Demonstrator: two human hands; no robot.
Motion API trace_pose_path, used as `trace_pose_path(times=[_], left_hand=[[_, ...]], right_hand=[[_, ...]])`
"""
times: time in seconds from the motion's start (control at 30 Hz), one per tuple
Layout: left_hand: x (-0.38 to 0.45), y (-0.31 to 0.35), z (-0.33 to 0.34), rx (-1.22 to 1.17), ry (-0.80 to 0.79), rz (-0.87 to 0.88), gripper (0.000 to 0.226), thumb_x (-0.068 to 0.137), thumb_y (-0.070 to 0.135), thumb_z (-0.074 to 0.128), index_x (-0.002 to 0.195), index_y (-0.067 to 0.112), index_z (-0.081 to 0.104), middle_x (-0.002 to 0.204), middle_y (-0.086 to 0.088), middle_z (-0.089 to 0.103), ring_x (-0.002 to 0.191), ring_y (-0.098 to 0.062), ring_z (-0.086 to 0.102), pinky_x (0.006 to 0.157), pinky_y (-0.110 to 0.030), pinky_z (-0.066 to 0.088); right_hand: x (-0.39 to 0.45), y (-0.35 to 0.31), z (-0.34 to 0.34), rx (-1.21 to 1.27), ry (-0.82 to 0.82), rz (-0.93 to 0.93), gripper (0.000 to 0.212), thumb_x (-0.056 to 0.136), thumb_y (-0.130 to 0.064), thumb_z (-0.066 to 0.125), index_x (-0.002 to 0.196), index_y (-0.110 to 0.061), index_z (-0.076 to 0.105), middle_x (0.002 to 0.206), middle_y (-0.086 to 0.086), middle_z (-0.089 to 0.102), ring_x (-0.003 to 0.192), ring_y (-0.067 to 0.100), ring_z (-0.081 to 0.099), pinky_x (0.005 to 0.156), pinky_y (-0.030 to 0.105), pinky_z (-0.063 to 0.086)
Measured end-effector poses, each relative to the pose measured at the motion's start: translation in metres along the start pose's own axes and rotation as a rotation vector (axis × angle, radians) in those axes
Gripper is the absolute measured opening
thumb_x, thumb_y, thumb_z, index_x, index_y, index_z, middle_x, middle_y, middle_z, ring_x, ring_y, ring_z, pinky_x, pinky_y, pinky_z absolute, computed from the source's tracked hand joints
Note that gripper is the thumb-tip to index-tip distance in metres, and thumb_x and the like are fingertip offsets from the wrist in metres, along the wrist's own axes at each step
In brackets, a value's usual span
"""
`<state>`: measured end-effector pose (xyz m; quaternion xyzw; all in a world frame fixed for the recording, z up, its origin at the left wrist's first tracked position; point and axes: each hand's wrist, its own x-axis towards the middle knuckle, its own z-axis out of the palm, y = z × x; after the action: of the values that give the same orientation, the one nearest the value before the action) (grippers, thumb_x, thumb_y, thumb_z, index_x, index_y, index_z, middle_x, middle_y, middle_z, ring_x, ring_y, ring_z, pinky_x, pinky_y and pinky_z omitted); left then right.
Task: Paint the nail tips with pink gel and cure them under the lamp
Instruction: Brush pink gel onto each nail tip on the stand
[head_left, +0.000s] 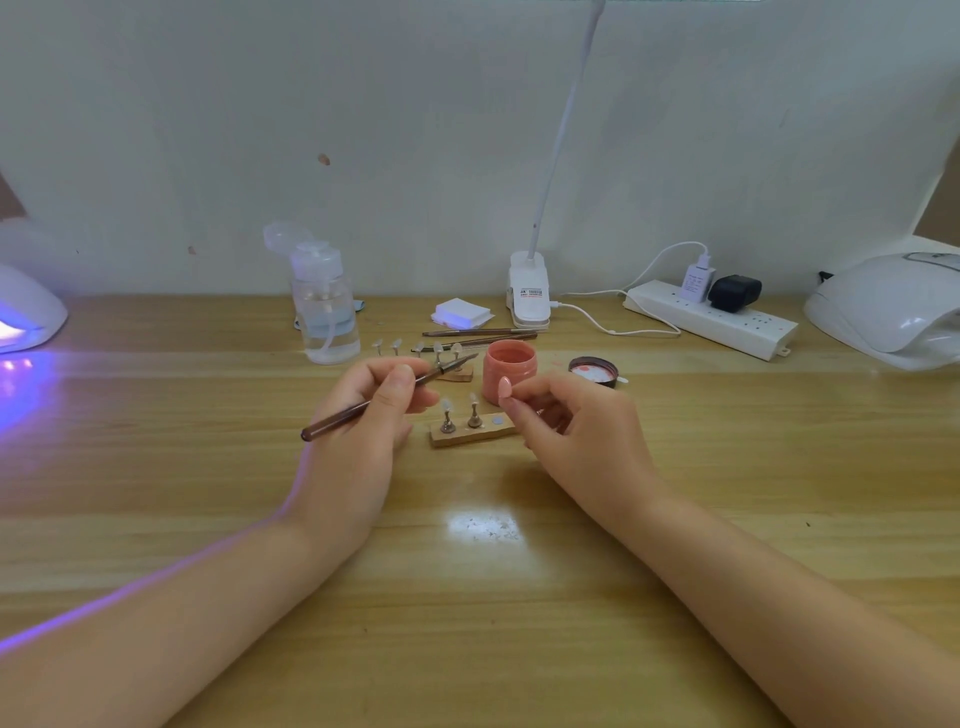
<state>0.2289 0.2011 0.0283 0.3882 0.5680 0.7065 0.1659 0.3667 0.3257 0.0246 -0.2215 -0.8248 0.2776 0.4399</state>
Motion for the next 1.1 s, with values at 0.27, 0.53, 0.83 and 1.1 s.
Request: trace_pose_path(times=[0.27, 0.53, 0.83, 1.1], left_hand=[[0.0028, -0.0008, -0.0005, -0.197, -0.009, -0.107, 0.015, 0.084, 0.038, 0.058, 0.089, 0.030, 0.070, 0.087, 0.003, 0.066, 0.091, -0.014, 0.063, 0.097, -0.057, 0.049], [-0.0018, -0.0031, 0.0014, -0.159, -0.073, -0.066, 0.018, 0.083, 0.038, 0.058, 0.094, 0.028, 0.068, 0.088, 0.003, 0.066, 0.091, -0.013, 0.063, 0.090, -0.051, 0.055], [-0.0017, -0.0037, 0.0019, -0.167, -0.094, -0.071, 0.021, 0.083, 0.037, 0.057, 0.097, 0.025, 0.067, 0.089, 0.002, 0.065, 0.090, -0.013, 0.063, 0.093, -0.053, 0.053], [0.0003, -0.0051, -0.0011, -0.224, -0.116, -0.102, 0.020, 0.083, 0.036, 0.058, 0.096, 0.024, 0.067, 0.087, 0.000, 0.065, 0.088, -0.015, 0.065, 0.093, -0.057, 0.051]], right_hand=[[-0.0004, 0.0003, 0.0044, -0.150, -0.060, 0.065, 0.006, 0.086, -0.024, 0.070, 0.084, -0.021, 0.075, 0.058, -0.012, 0.055, 0.056, 0.005, 0.046, 0.059, 0.025, 0.039], [0.0005, 0.0013, 0.0080, -0.296, -0.061, 0.125, 0.017, 0.090, -0.037, 0.062, 0.085, -0.027, 0.075, 0.049, -0.013, 0.040, 0.054, 0.008, 0.039, 0.056, 0.027, 0.025], [0.0055, 0.0047, 0.0096, -0.462, -0.134, 0.175, 0.022, 0.093, -0.039, 0.055, 0.098, -0.029, 0.075, 0.095, -0.001, 0.071, 0.104, 0.018, 0.061, 0.063, 0.026, 0.035], [-0.0003, 0.0029, 0.0083, -0.655, -0.137, 0.112, 0.029, 0.091, -0.044, 0.051, 0.087, -0.025, 0.072, 0.075, -0.004, 0.066, 0.080, 0.019, 0.061, 0.056, 0.028, 0.040]])
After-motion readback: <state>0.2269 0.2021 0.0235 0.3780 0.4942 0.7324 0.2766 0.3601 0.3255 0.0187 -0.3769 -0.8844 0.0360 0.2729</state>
